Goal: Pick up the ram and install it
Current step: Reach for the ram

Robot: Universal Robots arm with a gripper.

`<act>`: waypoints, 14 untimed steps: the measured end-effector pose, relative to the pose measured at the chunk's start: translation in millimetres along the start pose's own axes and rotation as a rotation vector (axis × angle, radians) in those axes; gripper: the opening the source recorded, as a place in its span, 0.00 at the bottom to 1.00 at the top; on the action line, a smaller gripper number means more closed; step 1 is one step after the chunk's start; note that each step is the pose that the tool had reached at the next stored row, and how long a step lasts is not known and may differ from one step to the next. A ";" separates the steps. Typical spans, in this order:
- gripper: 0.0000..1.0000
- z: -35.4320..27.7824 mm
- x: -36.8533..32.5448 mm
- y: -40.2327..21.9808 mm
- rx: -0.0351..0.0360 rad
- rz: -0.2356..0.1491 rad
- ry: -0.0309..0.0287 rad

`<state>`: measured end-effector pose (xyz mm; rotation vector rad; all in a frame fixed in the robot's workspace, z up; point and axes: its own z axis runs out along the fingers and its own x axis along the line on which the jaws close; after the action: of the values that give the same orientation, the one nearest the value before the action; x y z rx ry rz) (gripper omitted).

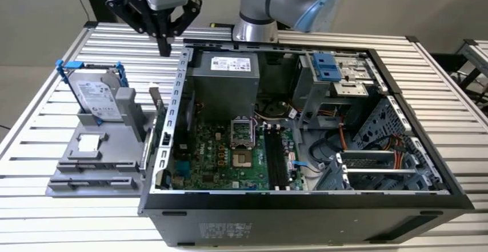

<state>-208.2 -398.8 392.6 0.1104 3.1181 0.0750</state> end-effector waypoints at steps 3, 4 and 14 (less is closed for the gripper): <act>0.00 -0.1 4.7 -0.3 0.0000 0.000 0.0000; 0.00 -0.1 6.2 -0.4 0.0000 0.000 0.0000; 0.00 -0.5 21.7 -1.5 0.0000 0.000 0.0000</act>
<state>-229.9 -398.8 392.6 0.1103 3.1181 0.0750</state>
